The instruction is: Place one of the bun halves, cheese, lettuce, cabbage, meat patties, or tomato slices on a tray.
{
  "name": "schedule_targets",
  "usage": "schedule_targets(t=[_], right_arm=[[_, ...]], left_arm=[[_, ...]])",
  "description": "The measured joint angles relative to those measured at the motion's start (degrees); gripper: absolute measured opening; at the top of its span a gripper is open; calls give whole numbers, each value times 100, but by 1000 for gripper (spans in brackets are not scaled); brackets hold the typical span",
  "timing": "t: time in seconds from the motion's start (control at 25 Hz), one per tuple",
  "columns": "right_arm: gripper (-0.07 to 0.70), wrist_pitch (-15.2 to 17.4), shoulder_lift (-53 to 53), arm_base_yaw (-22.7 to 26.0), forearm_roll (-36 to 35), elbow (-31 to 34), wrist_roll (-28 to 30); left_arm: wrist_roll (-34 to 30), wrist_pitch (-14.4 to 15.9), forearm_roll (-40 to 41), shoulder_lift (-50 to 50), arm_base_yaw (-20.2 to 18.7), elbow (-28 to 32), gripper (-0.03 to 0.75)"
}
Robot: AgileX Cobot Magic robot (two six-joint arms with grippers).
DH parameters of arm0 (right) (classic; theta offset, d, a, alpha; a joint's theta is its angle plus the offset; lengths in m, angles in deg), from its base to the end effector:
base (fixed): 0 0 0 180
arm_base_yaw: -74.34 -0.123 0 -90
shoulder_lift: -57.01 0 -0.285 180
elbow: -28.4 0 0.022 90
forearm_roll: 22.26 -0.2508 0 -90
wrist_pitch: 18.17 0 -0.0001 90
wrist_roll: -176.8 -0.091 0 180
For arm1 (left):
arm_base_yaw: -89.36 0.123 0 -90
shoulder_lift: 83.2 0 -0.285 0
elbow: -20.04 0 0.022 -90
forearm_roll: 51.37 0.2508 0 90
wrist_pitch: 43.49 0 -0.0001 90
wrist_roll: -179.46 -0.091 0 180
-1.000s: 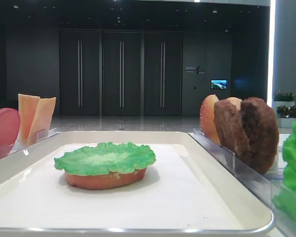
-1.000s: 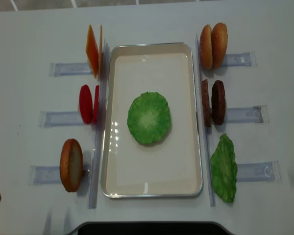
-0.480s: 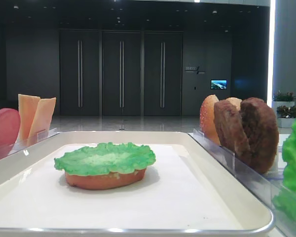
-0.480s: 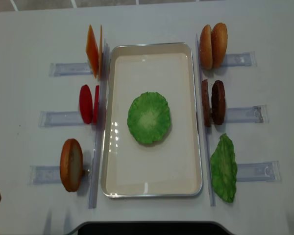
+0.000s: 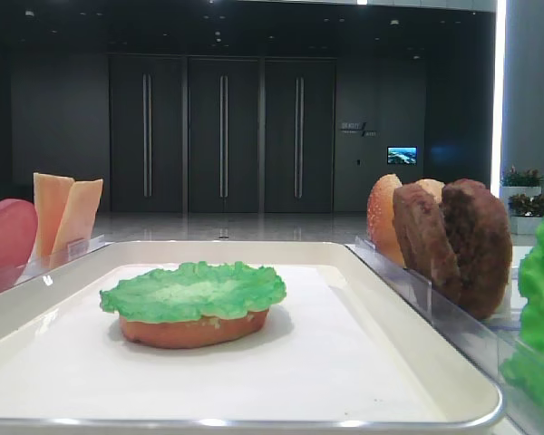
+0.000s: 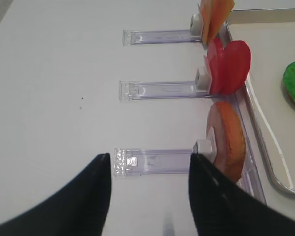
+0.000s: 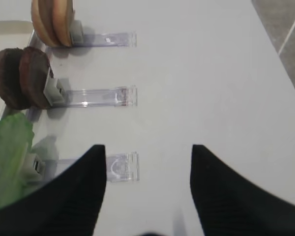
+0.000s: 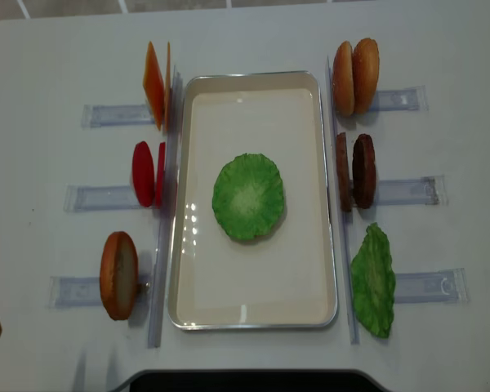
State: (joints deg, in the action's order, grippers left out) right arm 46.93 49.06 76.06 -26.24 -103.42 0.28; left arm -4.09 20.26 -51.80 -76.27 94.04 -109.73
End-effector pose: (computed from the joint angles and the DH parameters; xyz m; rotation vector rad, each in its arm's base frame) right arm -0.0085 0.0060 0.2734 -0.0391 2.1135 0.0300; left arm -0.0060 -0.0011 0.2650 -0.0203 2.1111 0.0768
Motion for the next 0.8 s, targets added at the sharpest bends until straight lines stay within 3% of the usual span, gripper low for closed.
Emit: schedule_targets(t=[0.8], right_arm=[[370,0,64,0,-4,0,0]], left_arm=[[0,0,0,0,0,0,391]])
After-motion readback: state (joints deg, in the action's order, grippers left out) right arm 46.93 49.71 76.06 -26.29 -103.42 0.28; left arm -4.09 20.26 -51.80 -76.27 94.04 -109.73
